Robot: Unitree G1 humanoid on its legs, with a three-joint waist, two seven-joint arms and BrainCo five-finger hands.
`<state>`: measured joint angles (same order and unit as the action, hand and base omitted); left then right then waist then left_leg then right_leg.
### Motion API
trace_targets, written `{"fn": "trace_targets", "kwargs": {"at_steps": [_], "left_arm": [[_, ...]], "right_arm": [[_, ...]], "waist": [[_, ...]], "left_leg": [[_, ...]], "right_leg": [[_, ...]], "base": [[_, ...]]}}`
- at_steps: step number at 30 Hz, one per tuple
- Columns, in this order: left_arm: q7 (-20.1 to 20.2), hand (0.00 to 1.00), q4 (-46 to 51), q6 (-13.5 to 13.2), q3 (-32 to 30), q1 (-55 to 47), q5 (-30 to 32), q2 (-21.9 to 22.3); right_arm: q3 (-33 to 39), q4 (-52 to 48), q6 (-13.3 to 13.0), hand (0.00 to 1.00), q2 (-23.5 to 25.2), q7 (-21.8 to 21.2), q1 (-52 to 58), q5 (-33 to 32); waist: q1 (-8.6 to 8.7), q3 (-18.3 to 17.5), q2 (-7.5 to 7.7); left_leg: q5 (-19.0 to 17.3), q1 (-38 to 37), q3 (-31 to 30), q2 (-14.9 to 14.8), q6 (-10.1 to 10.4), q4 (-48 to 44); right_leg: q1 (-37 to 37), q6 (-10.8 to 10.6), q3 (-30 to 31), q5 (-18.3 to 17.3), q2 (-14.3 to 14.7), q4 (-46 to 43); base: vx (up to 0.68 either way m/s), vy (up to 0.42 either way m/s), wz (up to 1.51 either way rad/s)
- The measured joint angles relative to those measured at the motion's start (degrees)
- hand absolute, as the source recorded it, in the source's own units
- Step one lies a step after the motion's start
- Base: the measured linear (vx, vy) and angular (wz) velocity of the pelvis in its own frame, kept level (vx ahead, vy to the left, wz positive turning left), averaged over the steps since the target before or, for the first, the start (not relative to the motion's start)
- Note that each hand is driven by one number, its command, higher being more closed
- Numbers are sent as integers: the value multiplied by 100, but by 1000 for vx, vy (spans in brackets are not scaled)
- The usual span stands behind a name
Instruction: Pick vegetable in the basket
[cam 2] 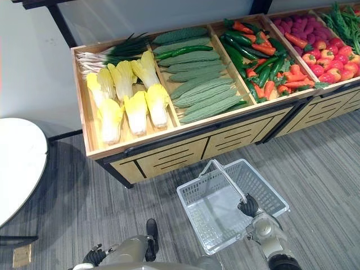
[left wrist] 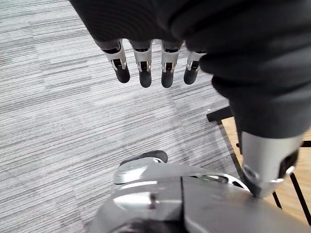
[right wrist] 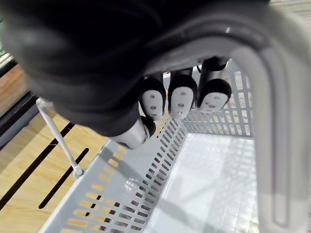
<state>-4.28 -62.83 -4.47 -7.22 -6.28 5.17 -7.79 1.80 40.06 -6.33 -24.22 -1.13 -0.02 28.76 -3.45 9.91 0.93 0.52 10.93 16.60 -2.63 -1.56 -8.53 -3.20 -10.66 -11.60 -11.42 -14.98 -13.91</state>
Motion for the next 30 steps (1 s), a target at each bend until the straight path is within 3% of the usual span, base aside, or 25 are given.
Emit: {"fn": "trace_targets", "kwargs": {"at_steps": [4,5,6,8,11,14,15,16,17,19,21,22,24,30], "left_arm": [[5,0,12,1,14,-4,-2,-76],[6,0,16,5,26,-22,-3,-165],[4,0,19,5,24,-21,-3,-205],[-3,0,109,4,9,-11,-3,-326],[-35,0,250,0,-173,-3,-6,-370],[-50,0,240,2,-370,28,-2,-366],[-48,0,240,1,-395,32,-2,-361],[-49,0,205,2,-406,31,-2,-385],[-50,0,121,6,-435,44,-1,-366],[-40,0,106,4,-438,9,-1,-249],[-37,0,42,4,-445,37,-1,-230],[-35,0,-16,3,-510,77,-2,-139],[-33,0,-53,3,-670,75,-4,-67],[-153,0,-100,11,-1842,17,-87,-28]], "right_arm": [[-12,141,22,100,166,3,-68,-1],[-13,143,34,100,260,5,-63,-2],[-15,146,34,100,288,5,-61,-2],[-15,167,16,100,327,17,-96,-4],[-10,342,-27,100,327,61,-183,-4],[82,765,-26,100,329,88,-338,-4],[296,938,-30,100,361,93,-343,-7],[581,1155,-24,100,460,101,-358,-10],[838,1421,-16,100,507,120,-352,-29],[1257,1731,-15,100,504,143,-341,-65],[1631,1912,-12,100,505,154,-241,-163],[2161,2184,88,100,490,213,-162,-300],[2532,2291,134,100,490,251,3,-468],[3406,2393,288,100,509,469,411,-763]], "waist": [[6,4,7],[63,0,46],[98,-9,77],[181,10,120],[184,27,106],[179,39,129],[170,49,159],[174,71,282],[172,69,285],[172,50,195],[194,46,205],[227,34,157],[326,12,103],[340,-150,-28]], "left_leg": [[-355,-544,159,-6,-66,126],[-420,-926,155,-21,-107,352],[-442,-1021,151,-24,-130,397],[-467,-1253,84,-64,-169,475],[-466,-1354,10,-175,-166,477],[-471,-1315,-127,-243,-108,445],[-527,-1292,-220,-243,34,444],[-583,-1296,-335,-181,195,446],[-589,-1296,-481,-209,352,459],[-499,-1291,-556,-397,561,613],[-409,-1288,-646,-417,667,734],[-291,-1290,-780,-484,763,872],[-201,-1298,-928,-587,827,962],[-116,-1202,-953,-769,940,1108]], "right_leg": [[754,216,321,778,-160,-1889],[1148,357,242,1537,-306,-2818],[1242,359,222,1529,-337,-3093],[1430,366,-115,1160,-395,-3436],[1501,444,-554,839,-282,-2778],[1387,390,-502,928,-54,-937],[1359,317,-350,1177,-15,-291],[1323,360,-137,1832,-20,77],[1204,194,15,1664,25,159],[1169,240,-30,1580,231,325],[1036,248,-175,1311,268,529],[942,298,-380,1246,378,677],[811,338,-537,1222,496,784],[602,404,-699,1403,767,1387]], "base": [[288,181,-24],[303,165,-6],[289,125,6],[215,38,20],[170,-42,19],[121,-140,26],[110,-280,42],[107,-320,53],[87,-314,40],[54,-245,12],[48,-292,20],[37,-271,47],[18,-141,41],[-3,-75,6]]}}
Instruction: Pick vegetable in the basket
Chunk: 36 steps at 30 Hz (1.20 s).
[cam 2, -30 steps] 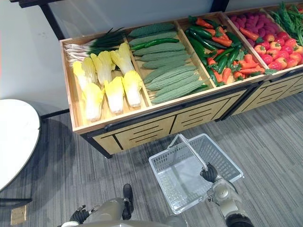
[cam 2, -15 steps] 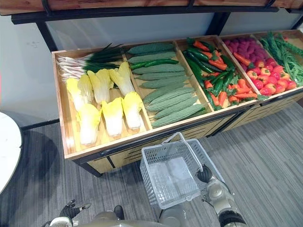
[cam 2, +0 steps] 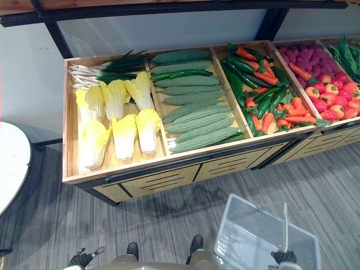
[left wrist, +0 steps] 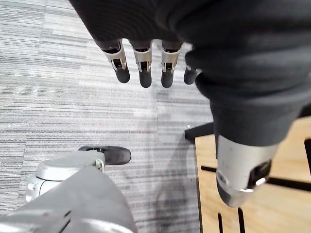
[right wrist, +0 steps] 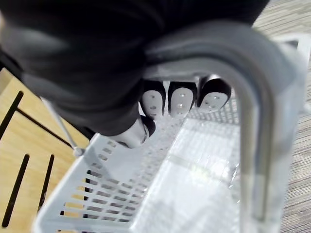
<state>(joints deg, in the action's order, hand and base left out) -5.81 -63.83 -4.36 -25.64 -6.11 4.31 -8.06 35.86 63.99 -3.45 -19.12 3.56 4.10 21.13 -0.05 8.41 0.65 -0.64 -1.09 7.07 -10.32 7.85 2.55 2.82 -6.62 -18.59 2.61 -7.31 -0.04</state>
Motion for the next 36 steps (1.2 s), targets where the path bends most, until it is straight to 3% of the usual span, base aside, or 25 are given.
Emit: {"fn": "trace_targets", "kwargs": {"at_steps": [3,5,7,11,14,19,23,26,31,36], "left_arm": [[-172,0,18,0,-633,102,-309,46],[-583,0,318,0,-1414,248,-652,70],[-1035,0,1002,-17,-1708,283,-844,78],[-2134,0,3260,-269,-1645,263,-816,287],[-2543,0,4642,-433,-1223,230,-605,565],[-2721,0,5341,-433,-482,177,-286,950],[-2765,0,5704,-414,49,186,149,967],[-2763,0,5748,-378,249,214,264,959],[-2761,0,5728,-352,437,419,331,940],[-2758,0,5123,-216,485,779,338,610]], "right_arm": [[213,0,35,100,67,10,151,-100],[483,0,34,100,307,86,234,-136],[557,0,27,100,475,138,256,-144],[660,-15,-37,100,620,229,342,-148],[655,-32,-75,100,672,246,387,-148],[487,-202,-88,100,675,242,480,-132],[141,-307,-104,100,673,244,460,-85],[-176,-425,-111,100,673,243,460,-43],[-600,-469,-186,100,666,238,488,149],[-1134,-539,-220,100,572,231,424,389]], "waist": [[9,-65,-16],[12,-144,-21],[21,-196,-18],[-4,-236,-7],[-5,-268,-8],[7,-374,-59],[51,-376,-63],[155,-388,-82],[167,-390,-86],[207,-374,-65]], "left_leg": [[28,-11,10,1,-16,64],[36,-28,14,0,-13,93],[36,-112,26,4,-12,126],[34,-212,43,82,-15,133],[19,-226,37,104,-39,131],[-21,-331,149,84,-61,125],[-35,-335,302,54,-45,119],[-54,-351,400,53,-42,117],[-105,-405,552,52,-44,116],[-155,-404,700,70,-45,113]], "right_leg": [[-31,9,-9,49,13,93],[-46,13,-15,50,18,117],[-77,23,-10,59,18,125],[-228,8,-4,75,-19,175],[-278,-1,-12,81,-38,191],[-354,-5,47,84,-9,251],[-337,32,192,201,59,414],[-300,33,288,232,72,432],[-279,38,450,285,103,512],[-181,24,600,301,104,521]], "base": [[39,-5,3],[63,1,2],[75,4,0],[28,4,1],[-16,7,2],[-17,-1,-7],[-29,-10,-18],[-1,2,-18],[20,9,-19],[16,9,-13]]}}
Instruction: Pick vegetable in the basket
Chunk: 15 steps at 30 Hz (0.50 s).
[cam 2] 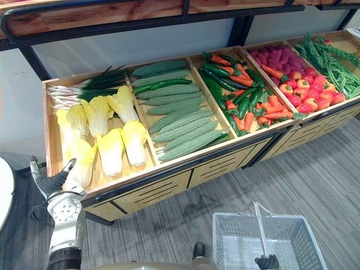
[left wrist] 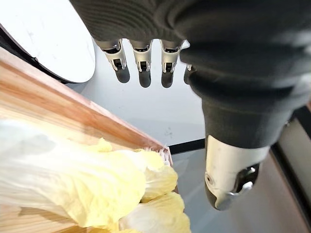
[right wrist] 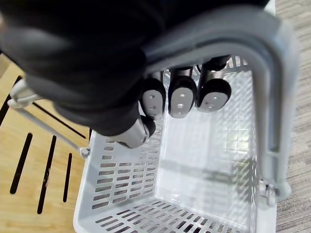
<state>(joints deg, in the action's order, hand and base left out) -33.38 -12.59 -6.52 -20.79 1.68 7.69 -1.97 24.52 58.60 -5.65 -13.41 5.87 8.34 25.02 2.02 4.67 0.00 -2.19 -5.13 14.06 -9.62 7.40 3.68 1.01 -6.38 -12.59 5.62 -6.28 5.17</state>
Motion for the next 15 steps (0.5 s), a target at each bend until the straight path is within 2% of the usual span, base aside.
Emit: {"fn": "trace_targets", "kwargs": {"at_steps": [5,10,15], "left_arm": [[-57,0,-640,106,-259,393,-32,-153],[-252,0,-648,175,-332,584,-78,-174],[-256,0,-667,220,-432,607,-83,-211]], "right_arm": [[-441,-165,-30,100,-160,-14,-234,269],[-531,-187,-83,100,-253,-9,-403,377],[-612,-193,-83,100,-259,4,-483,375]], "waist": [[98,88,-7],[102,268,-22],[106,333,-16]], "left_leg": [[-27,63,107,23,-6,-29],[-102,115,119,16,-3,-149],[-137,204,137,24,-7,-197]], "right_leg": [[160,-7,98,71,-10,4],[196,-3,170,78,-5,4],[291,-6,209,81,-17,-9]], "base": [[12,3,-13],[4,-9,-6],[-1,-4,-3]]}}
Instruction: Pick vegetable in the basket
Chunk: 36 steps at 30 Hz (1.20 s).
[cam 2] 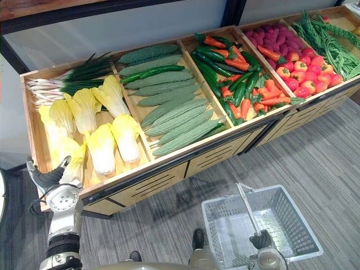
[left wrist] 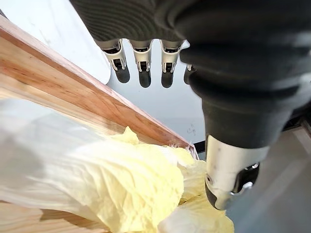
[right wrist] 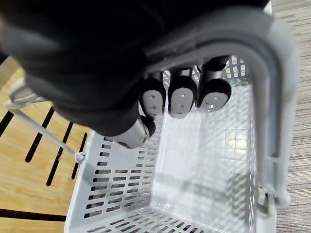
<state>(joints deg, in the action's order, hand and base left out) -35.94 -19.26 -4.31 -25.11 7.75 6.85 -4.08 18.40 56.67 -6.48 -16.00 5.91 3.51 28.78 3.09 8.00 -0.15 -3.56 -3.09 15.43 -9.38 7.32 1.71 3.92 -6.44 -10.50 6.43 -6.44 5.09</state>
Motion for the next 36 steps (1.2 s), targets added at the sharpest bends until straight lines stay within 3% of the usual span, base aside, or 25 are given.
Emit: {"fn": "trace_targets", "kwargs": {"at_steps": [19,36], "left_arm": [[14,0,-905,245,-119,290,13,-140],[243,0,-2123,356,-95,919,16,-688]], "right_arm": [[-314,-23,-7,100,-171,6,-302,2],[-767,-24,-35,100,-457,15,-739,-2]], "waist": [[-7,243,-13],[-6,606,-29]], "left_leg": [[-58,206,140,12,-7,-162],[-58,392,309,12,-6,-196]], "right_leg": [[252,11,162,72,-15,-34],[598,18,361,114,2,-126]], "base": [[-13,-11,-4],[-14,-12,-5]]}}
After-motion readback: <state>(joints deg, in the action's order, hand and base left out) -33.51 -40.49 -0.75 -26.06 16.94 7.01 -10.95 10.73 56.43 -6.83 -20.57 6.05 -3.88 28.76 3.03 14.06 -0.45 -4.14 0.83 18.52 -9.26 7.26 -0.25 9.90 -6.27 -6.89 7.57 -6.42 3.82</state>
